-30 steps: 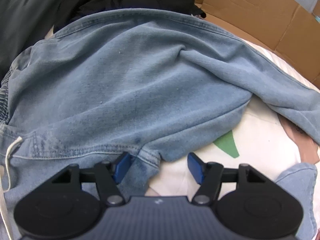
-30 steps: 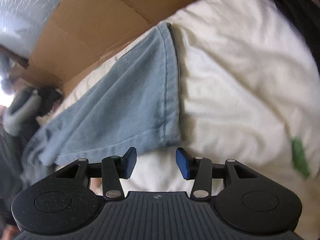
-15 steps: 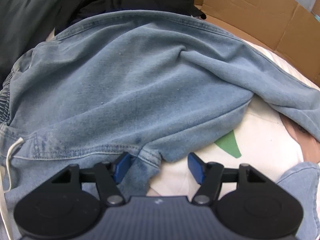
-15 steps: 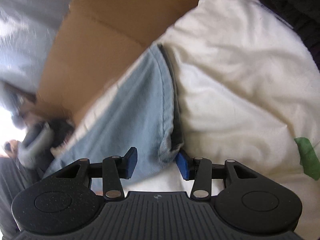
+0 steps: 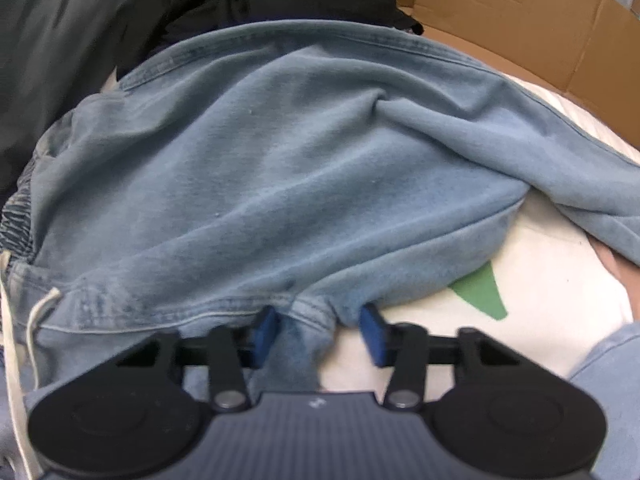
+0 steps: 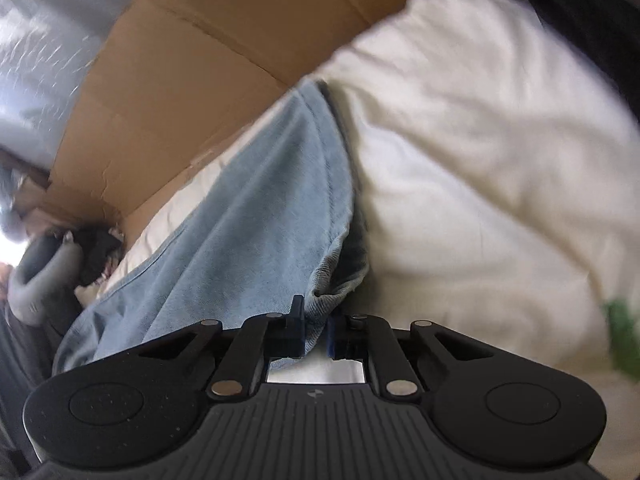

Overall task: Fold clothes
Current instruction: 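Grasp the leg hem with the right gripper while the left gripper pinches the crotch seam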

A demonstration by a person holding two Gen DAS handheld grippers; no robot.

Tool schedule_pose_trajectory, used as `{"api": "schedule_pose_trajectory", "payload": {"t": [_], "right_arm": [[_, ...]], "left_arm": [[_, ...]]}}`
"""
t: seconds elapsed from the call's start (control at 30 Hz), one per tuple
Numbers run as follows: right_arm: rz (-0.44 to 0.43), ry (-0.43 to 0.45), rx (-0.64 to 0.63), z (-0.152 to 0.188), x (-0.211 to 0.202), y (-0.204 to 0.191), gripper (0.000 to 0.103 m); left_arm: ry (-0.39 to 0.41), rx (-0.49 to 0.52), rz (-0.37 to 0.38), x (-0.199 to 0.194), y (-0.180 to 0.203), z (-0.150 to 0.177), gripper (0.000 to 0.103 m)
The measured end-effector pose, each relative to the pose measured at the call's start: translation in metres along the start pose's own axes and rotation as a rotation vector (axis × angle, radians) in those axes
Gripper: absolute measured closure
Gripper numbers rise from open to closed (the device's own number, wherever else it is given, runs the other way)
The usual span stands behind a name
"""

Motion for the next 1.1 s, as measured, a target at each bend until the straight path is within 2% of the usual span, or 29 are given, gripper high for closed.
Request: {"api": "schedule_pose_trajectory", "payload": {"t": [0.1, 0.13, 0.2, 0.4, 0.73, 1.1], "right_arm": [[0.002, 0.041, -0.033, -0.014, -0.01, -0.008, 0.096], [0.005, 0.053, -0.04, -0.019, -0.013, -0.009, 0.097], [0.018, 0.076, -0.043, -0.03, -0.018, -0.009, 0.097], [0.061, 0.154, -0.064, -0.057, -0.033, -0.004, 0.097], [0.087, 0.214, -0.086, -0.088, -0.043, 0.011, 0.098], [0.093, 0.252, -0.167, -0.118, -0.025, -0.001, 0.098]], "left_arm": [[-0.019, 0.035, -0.001, -0.008, -0.002, 0.0, 0.085], [-0.03, 0.06, -0.003, -0.012, -0.001, 0.001, 0.087], [-0.045, 0.126, 0.006, -0.018, 0.002, 0.003, 0.087], [-0.049, 0.099, 0.029, -0.039, -0.005, 0.0, 0.089], [-0.075, 0.086, 0.061, -0.054, -0.019, -0.003, 0.089], [-0.077, 0.093, 0.071, -0.056, -0.027, -0.006, 0.09]]}}
Point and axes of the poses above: each gripper's, at about its wrist camera, not at the fingertips, and x roughly the way its jaws point, y to its right, z to its underside, the point moved 3 cm from there along x, roughly the way its jaws point, and after that the axes turned 10 degrees about y, right-handed, at the moved point
